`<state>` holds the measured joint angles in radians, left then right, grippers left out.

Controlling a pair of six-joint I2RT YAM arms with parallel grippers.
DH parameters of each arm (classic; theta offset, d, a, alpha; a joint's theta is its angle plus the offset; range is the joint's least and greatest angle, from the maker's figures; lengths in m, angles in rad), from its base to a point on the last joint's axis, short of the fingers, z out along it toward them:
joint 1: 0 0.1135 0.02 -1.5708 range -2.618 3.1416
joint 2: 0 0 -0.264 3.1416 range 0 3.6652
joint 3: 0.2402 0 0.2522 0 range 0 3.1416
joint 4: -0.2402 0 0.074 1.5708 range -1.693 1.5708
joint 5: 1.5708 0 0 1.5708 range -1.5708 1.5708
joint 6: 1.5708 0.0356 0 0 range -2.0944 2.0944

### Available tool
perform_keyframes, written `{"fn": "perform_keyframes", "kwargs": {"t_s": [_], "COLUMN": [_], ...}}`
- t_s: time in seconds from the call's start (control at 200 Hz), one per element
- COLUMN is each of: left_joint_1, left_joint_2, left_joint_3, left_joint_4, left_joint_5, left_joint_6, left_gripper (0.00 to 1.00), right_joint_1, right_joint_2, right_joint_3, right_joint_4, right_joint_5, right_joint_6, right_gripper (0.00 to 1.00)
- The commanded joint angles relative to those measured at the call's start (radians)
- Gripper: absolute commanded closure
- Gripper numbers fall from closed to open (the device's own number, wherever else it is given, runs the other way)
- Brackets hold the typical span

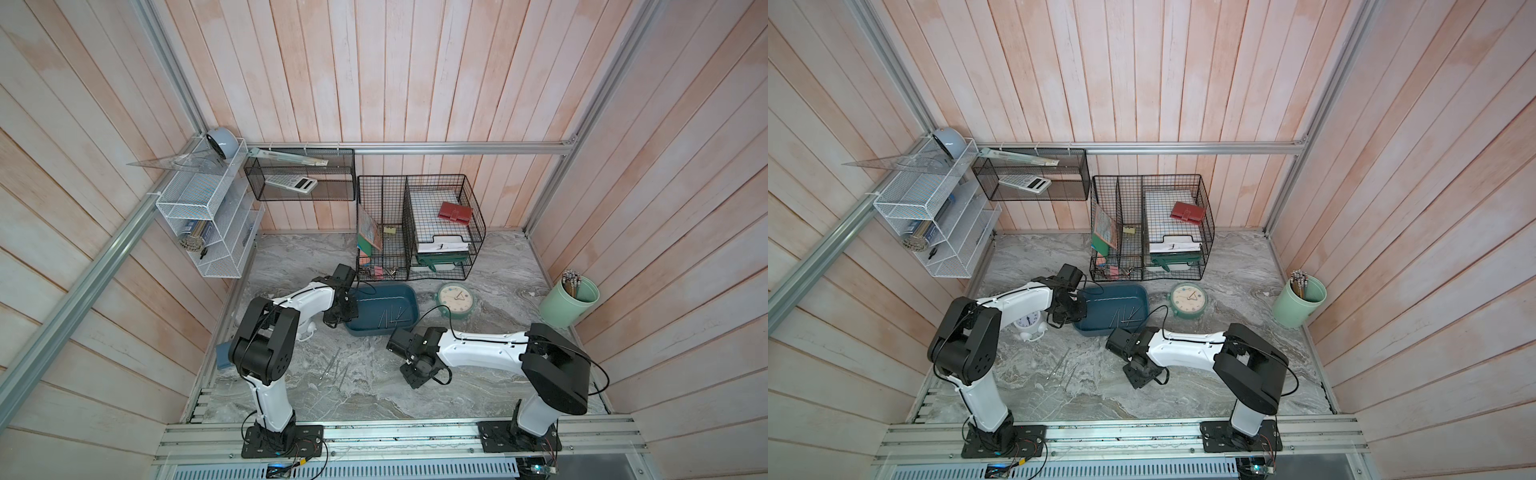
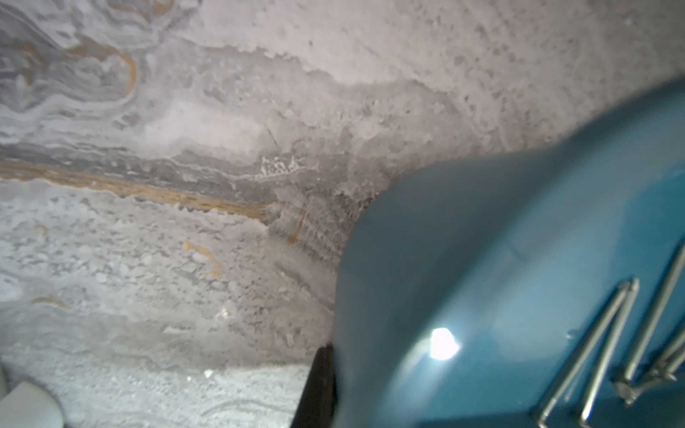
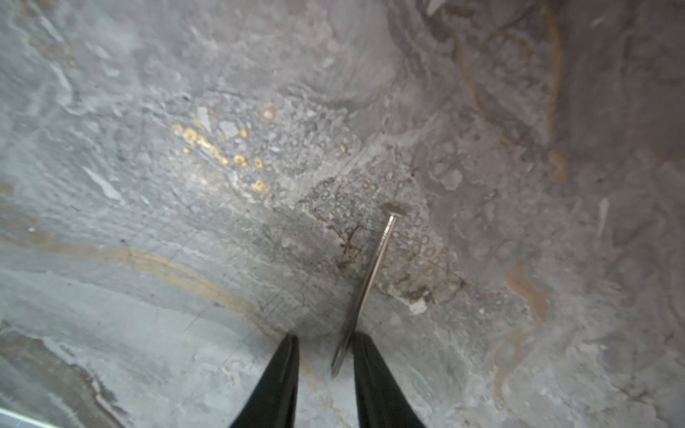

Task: Put the nails on the desktop into the storage box
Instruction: Pick up the nail from the center of the board.

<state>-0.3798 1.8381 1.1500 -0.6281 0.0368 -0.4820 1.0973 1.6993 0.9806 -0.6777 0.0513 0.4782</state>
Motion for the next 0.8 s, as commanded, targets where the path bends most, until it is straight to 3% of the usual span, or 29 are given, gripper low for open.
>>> {"fn": "perform_keyframes", "kwargs": {"t_s": [0.0, 0.265, 0.4, 0.795], "left_joint_1": [0.009, 0.009, 0.009, 0.0], "left_joint_2": [0.017, 0.017, 0.022, -0.001], "left_joint_3": [-0.027, -0.028, -0.025, -0.029], "left_joint_4": [-0.036, -0.038, -0.04, -0.038], "left_joint_5": [-0.058, -0.057, -0.052, -0.025], "left_joint_6": [0.019, 0.021, 0.025, 0.025], "left_gripper": [1.0, 1.0, 1.0, 1.0], "right_joint_1": [-0.019, -0.025, -0.025, 0.004], "right_joint_2": [0.026, 0.038, -0.024, -0.39], "right_joint_3": [-0.03, -0.04, -0.061, -0.038], "right_joint_4": [0.019, 0.005, -0.013, -0.155], "right_joint_5": [-0.005, -0.007, -0.002, -0.01], "right_joint_6": [0.012, 0.013, 0.005, 0.009], "right_gripper": [0.74, 1.0, 1.0, 1.0]}}
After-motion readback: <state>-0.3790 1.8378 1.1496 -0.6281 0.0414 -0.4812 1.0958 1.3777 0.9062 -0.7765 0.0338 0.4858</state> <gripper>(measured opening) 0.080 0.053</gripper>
